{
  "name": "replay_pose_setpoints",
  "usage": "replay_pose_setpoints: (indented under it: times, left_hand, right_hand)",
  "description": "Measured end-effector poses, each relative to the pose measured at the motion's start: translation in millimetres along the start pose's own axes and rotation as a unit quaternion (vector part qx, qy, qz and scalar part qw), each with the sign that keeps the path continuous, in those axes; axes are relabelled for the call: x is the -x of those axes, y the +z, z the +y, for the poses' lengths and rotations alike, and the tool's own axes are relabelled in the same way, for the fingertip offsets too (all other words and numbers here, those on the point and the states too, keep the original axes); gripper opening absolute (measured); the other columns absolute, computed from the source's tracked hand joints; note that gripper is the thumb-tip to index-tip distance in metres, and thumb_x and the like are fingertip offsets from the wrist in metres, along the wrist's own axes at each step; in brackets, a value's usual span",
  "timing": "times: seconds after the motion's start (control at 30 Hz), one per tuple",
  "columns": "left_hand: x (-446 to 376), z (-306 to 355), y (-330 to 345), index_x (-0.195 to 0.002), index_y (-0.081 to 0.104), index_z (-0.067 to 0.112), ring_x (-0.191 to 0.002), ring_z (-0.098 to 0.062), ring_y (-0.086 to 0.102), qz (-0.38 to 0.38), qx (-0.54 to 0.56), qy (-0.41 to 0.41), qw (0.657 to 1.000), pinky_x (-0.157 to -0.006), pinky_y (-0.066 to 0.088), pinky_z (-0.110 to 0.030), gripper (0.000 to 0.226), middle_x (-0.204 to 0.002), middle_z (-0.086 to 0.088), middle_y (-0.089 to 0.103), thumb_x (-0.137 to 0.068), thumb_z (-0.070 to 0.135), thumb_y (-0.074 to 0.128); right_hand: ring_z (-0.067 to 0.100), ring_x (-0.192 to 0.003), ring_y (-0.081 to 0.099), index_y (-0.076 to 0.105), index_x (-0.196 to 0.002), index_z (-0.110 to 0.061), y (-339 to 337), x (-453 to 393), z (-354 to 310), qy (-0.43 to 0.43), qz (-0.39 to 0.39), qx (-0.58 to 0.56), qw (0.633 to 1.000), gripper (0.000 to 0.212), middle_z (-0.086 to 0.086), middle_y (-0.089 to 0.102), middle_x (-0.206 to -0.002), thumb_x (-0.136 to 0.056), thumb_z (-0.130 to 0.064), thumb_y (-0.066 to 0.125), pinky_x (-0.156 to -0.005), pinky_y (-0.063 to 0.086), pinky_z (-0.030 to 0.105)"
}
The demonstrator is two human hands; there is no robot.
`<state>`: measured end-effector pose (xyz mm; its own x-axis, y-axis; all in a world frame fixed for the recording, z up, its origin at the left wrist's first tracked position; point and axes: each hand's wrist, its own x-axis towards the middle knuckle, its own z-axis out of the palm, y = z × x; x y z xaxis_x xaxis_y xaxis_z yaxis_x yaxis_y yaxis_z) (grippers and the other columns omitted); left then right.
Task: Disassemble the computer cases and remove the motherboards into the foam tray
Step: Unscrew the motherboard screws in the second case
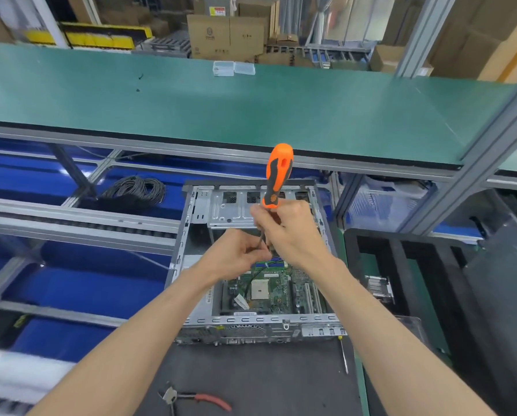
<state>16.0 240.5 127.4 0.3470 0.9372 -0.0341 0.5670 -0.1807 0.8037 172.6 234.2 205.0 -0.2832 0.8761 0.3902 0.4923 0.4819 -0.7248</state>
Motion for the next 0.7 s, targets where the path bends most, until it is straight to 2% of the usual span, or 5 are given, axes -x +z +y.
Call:
replay_pose_setpoints:
  times: [0.1, 0.23, 0.4, 0.53, 0.7]
  left_hand:
    - [6, -11, -1, -0.062, 0.07, 0.045, -0.043, -0.008, 0.03, -0.007, 0.012, -0.032, 0.999, -0.047, 0.026, -0.023, 0.029, -0.044, 0.005, 0.046, -0.089, 0.035, 0.074]
    - [14, -19, -5, -0.072, 0.076, 0.038, -0.058, -0.018, 0.042, -0.003, 0.043, -0.072, 0.996, -0.06, 0.034, -0.03, 0.018, -0.076, -0.027, 0.065, -0.089, 0.035, 0.074]
    - [18, -24, -5, -0.068, 0.076, 0.031, -0.049, -0.007, 0.048, 0.001, 0.021, -0.102, 0.995, -0.052, 0.038, -0.024, 0.021, -0.057, 0.015, 0.066, -0.088, 0.03, 0.076]
    - [22, -28, -5, -0.082, 0.075, 0.007, -0.082, -0.037, 0.065, 0.003, 0.0, -0.144, 0.99, -0.075, 0.053, -0.049, 0.028, -0.08, -0.007, 0.074, -0.086, 0.035, 0.076]
    - [25, -30, -3, -0.063, 0.068, 0.006, -0.078, -0.041, 0.065, 0.032, -0.003, -0.179, 0.983, -0.069, 0.053, -0.052, 0.043, -0.083, -0.016, 0.074, -0.082, 0.043, 0.077]
  right_hand:
    - [0.014, -0.051, 0.044, 0.053, -0.065, -0.016, 8, -6, 1, 0.013, -0.015, -0.011, 1.0, 0.033, -0.003, 0.049, -0.052, -0.093, -0.025, 0.067, -0.054, 0.035, 0.026]
    - [0.005, -0.06, 0.054, 0.059, -0.088, -0.018, 16, -19, -2, -0.014, -0.048, -0.005, 0.999, 0.011, -0.012, 0.056, -0.063, -0.091, -0.02, 0.069, -0.059, 0.038, 0.013]
    - [0.016, -0.056, 0.051, 0.049, -0.108, -0.022, 27, -27, 6, -0.076, -0.094, 0.009, 0.993, 0.029, -0.001, 0.058, -0.064, -0.089, -0.027, 0.07, -0.061, 0.045, 0.034]
    - [0.016, -0.052, 0.049, 0.027, -0.101, -0.035, 35, -34, 1, -0.128, -0.109, 0.002, 0.986, 0.045, -0.005, 0.054, -0.063, -0.088, -0.045, 0.069, -0.054, 0.044, 0.036]
    - [0.018, -0.049, 0.041, 0.028, -0.104, -0.035, 34, -49, -3, -0.176, -0.087, -0.072, 0.978, 0.033, -0.005, 0.039, -0.058, -0.096, -0.045, 0.059, -0.047, 0.03, 0.022]
